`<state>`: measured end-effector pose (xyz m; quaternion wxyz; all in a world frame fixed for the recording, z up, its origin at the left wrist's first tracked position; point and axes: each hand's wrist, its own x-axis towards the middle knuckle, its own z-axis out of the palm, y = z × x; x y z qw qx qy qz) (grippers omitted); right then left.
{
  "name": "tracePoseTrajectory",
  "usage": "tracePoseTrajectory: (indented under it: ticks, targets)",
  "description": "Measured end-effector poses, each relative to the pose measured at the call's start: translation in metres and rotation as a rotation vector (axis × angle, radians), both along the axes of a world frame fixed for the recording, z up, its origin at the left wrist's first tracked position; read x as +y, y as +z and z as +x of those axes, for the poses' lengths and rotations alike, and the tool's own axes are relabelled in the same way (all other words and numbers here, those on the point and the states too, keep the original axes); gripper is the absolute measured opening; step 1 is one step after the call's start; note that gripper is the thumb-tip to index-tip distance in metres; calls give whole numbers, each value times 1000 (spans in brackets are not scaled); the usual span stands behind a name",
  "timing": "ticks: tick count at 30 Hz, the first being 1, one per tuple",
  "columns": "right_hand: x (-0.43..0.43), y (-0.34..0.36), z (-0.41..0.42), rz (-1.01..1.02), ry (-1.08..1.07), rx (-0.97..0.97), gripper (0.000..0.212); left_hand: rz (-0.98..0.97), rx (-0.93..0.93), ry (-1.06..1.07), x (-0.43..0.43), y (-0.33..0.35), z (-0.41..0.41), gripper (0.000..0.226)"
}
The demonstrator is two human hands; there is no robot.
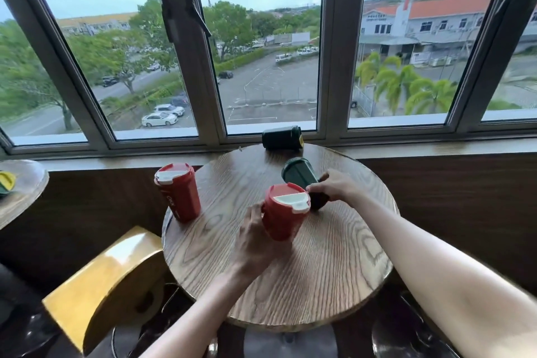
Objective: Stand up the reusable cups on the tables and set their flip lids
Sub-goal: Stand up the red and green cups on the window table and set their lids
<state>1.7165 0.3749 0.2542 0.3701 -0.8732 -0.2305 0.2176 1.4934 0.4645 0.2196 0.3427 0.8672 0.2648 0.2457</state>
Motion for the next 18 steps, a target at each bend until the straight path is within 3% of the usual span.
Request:
tracePoseTrajectory:
  ticks: [8, 18]
  targets:
    - [5, -10, 5, 37, -41, 76, 47, -236, -39, -22, 14, -18, -9, 81]
    - [37, -6, 10, -31, -11, 152, 90, -386, -85, -185, 34, -25, -9, 67]
